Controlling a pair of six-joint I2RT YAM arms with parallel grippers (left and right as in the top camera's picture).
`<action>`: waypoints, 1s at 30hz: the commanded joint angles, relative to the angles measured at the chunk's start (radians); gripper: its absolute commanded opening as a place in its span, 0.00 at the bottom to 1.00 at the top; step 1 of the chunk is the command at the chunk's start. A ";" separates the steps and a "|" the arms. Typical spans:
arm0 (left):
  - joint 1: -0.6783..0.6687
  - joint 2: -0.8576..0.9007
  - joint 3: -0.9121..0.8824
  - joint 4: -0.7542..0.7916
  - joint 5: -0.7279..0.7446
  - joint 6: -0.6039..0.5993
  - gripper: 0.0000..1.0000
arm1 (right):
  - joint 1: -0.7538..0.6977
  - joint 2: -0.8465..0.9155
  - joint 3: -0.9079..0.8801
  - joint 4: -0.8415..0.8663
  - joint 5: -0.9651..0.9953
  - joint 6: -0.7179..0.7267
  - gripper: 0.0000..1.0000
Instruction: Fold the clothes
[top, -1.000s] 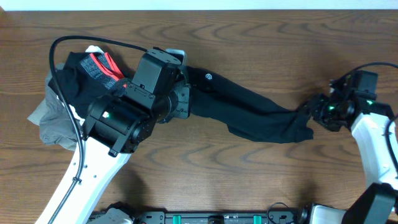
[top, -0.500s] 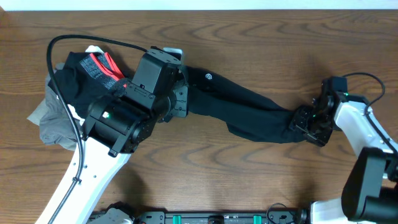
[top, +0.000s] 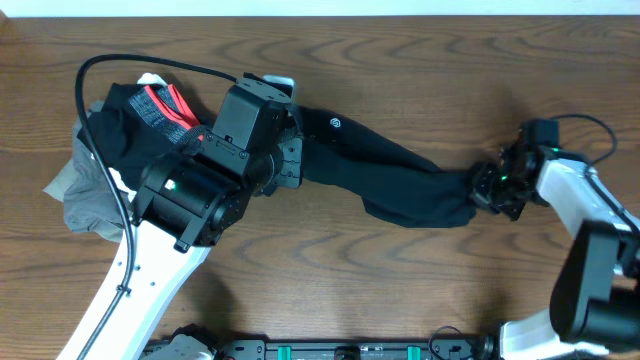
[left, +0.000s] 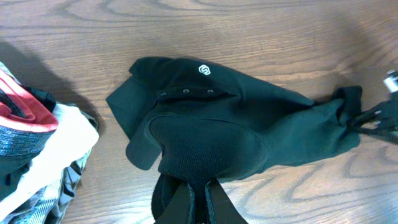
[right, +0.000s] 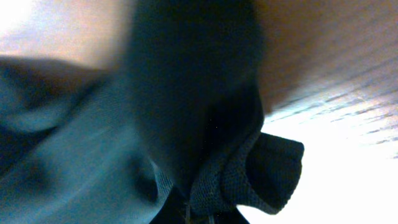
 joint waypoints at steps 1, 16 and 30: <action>0.006 -0.015 0.024 0.005 -0.033 0.028 0.06 | -0.053 -0.149 0.095 -0.018 -0.182 -0.114 0.01; 0.006 -0.045 0.209 -0.005 -0.087 0.074 0.06 | -0.262 -0.433 0.199 -0.066 -0.153 -0.093 0.01; -0.125 -0.047 0.649 -0.227 -0.084 0.133 0.06 | -0.344 -0.523 0.588 -0.334 -0.196 -0.132 0.01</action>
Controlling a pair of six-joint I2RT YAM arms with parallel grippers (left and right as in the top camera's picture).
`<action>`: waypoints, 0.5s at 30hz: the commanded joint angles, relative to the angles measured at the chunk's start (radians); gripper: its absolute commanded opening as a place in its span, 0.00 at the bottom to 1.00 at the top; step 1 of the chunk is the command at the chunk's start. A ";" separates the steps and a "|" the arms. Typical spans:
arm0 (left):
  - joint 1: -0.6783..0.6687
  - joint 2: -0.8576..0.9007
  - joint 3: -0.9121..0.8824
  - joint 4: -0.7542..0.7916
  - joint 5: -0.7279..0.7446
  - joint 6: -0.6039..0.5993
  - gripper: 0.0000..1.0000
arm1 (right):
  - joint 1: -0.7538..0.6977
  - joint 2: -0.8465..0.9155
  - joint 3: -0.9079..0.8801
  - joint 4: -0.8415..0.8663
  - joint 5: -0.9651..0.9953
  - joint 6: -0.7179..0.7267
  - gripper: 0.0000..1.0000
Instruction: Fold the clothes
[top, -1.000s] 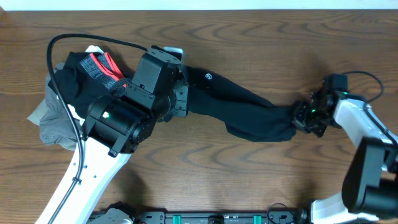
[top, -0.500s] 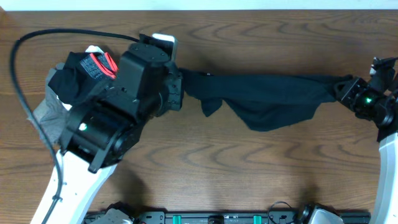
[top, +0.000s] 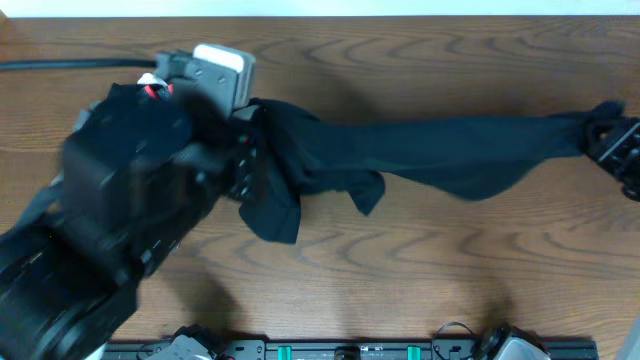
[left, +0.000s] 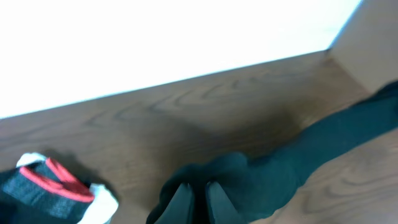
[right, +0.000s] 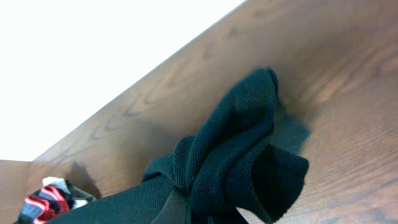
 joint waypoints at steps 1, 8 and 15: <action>-0.040 -0.011 0.100 -0.040 -0.019 0.024 0.06 | -0.010 -0.013 0.112 -0.055 0.002 -0.021 0.01; -0.058 -0.011 0.219 -0.143 -0.019 0.024 0.05 | -0.010 -0.013 0.252 -0.188 0.014 -0.021 0.01; -0.058 -0.011 0.321 -0.226 0.034 0.013 0.06 | -0.010 -0.013 0.393 -0.364 0.101 -0.020 0.01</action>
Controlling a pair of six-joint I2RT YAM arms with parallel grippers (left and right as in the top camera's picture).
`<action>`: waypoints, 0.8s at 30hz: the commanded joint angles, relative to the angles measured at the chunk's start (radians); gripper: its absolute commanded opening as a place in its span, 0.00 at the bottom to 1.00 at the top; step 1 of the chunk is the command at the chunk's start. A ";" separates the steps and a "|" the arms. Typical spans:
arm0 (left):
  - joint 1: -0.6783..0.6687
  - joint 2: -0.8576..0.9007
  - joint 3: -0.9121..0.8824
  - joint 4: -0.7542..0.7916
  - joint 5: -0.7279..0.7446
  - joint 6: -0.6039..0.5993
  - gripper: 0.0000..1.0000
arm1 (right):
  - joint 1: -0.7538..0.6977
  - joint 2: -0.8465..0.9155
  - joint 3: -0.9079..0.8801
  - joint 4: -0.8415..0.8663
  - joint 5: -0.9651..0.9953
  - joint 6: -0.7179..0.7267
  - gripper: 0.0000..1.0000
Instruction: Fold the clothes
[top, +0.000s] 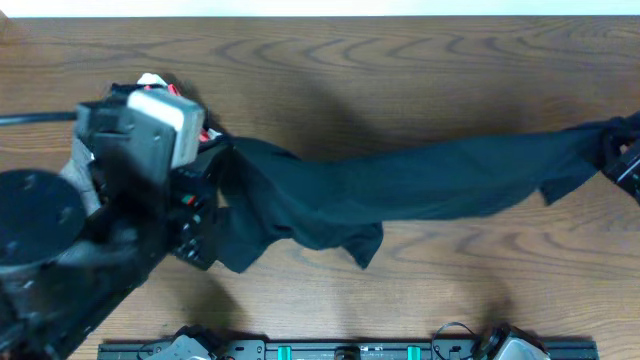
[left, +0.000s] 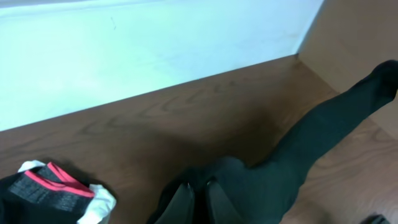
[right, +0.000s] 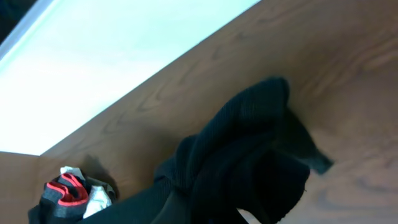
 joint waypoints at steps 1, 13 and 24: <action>-0.002 -0.006 0.061 -0.009 0.013 -0.001 0.06 | -0.010 -0.006 0.088 -0.051 0.094 -0.010 0.01; 0.057 0.245 0.066 -0.011 -0.089 0.006 0.06 | -0.008 0.092 0.075 -0.135 0.198 -0.018 0.01; 0.253 0.727 0.066 0.367 0.048 0.185 0.09 | 0.031 0.449 -0.043 0.262 0.187 0.071 0.29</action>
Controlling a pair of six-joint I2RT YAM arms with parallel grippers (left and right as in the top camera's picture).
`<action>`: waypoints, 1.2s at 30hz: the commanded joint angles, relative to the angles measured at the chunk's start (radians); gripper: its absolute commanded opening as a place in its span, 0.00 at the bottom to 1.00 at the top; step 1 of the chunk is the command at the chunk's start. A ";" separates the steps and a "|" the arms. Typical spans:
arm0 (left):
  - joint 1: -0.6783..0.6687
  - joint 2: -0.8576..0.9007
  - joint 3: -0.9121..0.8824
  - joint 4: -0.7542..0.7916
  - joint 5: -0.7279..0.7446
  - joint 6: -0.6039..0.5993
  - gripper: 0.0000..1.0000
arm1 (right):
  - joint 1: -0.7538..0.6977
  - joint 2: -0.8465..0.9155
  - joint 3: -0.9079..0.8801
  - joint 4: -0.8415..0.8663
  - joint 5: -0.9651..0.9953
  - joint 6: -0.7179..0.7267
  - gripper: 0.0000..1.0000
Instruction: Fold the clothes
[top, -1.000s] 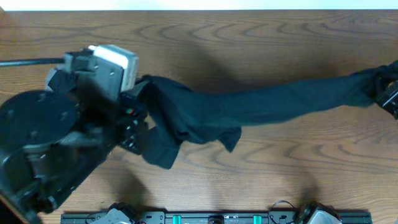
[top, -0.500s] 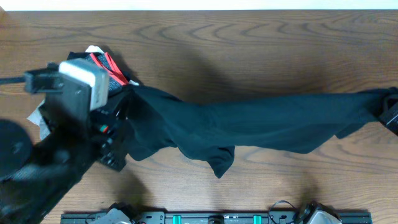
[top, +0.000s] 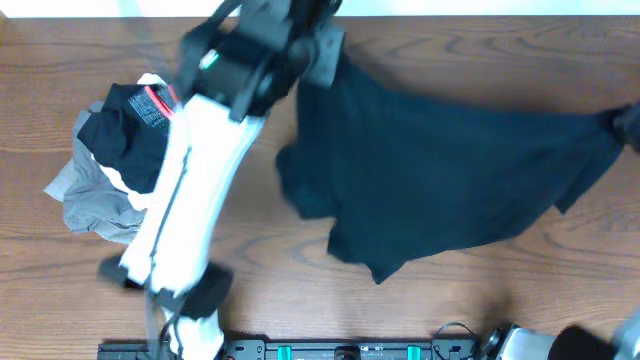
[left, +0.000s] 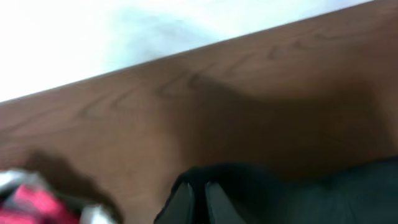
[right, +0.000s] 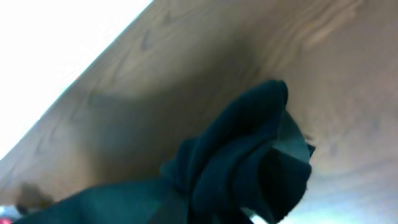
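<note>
A black garment hangs spread in a wide sheet over the middle and right of the table. My left gripper, near the far edge, is shut on its upper left corner; in the left wrist view the fingers pinch black cloth. At the right edge my right gripper is shut on the other end, and its wrist view shows only bunched black fabric covering the fingers.
A pile of other clothes, black, grey, white and red, lies at the left of the wooden table. My white left arm crosses from the front edge up to the far edge beside the pile.
My left gripper has moved from the left, beside the pile, to the far edge near the centre. The garment, then a narrow stretched band, is now spread into a wide sheet.
The garment first lay bunched on the table, one gripper shut on each end. Then it was lifted and pulled long, the right gripper at the right edge. It stayed stretched while the left end sat lower left, and now it is opened out wide.
</note>
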 joint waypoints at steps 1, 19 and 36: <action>0.069 0.099 0.008 0.148 0.019 0.111 0.17 | 0.024 0.148 -0.026 0.172 -0.007 0.059 0.36; 0.111 0.118 -0.011 -0.314 0.189 0.062 0.57 | 0.005 0.329 -0.027 -0.037 -0.010 -0.123 0.61; -0.026 0.132 -0.724 0.159 0.283 0.063 0.15 | 0.172 0.329 -0.185 -0.007 -0.010 -0.152 0.50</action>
